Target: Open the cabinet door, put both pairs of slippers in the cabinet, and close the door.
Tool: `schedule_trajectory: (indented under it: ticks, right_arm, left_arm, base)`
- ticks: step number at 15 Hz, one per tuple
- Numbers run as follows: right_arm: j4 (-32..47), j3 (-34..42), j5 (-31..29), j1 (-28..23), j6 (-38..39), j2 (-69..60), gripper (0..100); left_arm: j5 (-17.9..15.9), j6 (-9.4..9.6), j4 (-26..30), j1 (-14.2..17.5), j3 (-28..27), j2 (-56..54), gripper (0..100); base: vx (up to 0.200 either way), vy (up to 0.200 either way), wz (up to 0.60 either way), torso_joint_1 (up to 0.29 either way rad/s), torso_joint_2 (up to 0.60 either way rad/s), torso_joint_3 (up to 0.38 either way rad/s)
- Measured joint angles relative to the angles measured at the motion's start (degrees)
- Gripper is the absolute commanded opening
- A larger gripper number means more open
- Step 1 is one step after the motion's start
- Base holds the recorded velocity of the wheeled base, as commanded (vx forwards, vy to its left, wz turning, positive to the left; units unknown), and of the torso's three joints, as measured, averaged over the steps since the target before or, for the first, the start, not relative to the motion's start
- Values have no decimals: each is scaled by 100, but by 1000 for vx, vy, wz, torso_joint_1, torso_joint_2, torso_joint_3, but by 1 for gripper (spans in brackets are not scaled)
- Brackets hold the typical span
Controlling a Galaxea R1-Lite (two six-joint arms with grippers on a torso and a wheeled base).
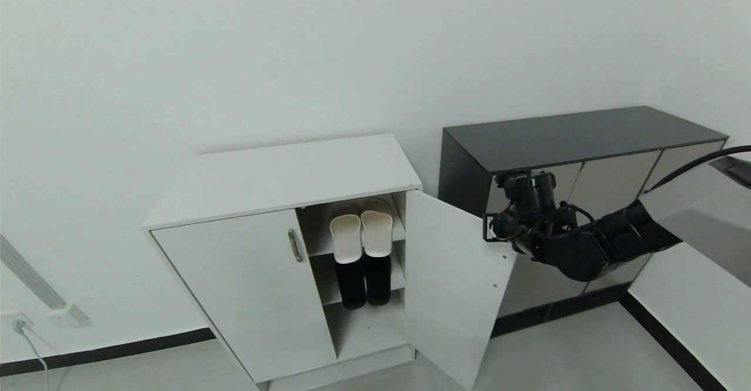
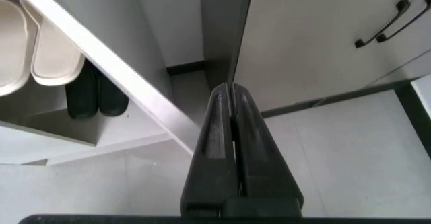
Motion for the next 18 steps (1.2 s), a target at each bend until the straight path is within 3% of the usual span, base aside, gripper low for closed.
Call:
schedule_trajectory:
  ticks: [8,14,18]
  right_arm:
    - [-335,1015,-57,1161,148,-711,0]
    - [-1604,1944,336,1133,-261,-1075,0]
    - [-1662,2109,358,1141,-310,-1078,0]
  left_arm:
    - [0,0,5,0,0,0,0]
    - [0,-2,5,-2,0,0,0]
    - [0,0,7,-2,0,0,0]
  base:
    - [0,0,0,0,0,0]
    - [0,0,0,0,0,0]
    - [0,0,0,0,0,0]
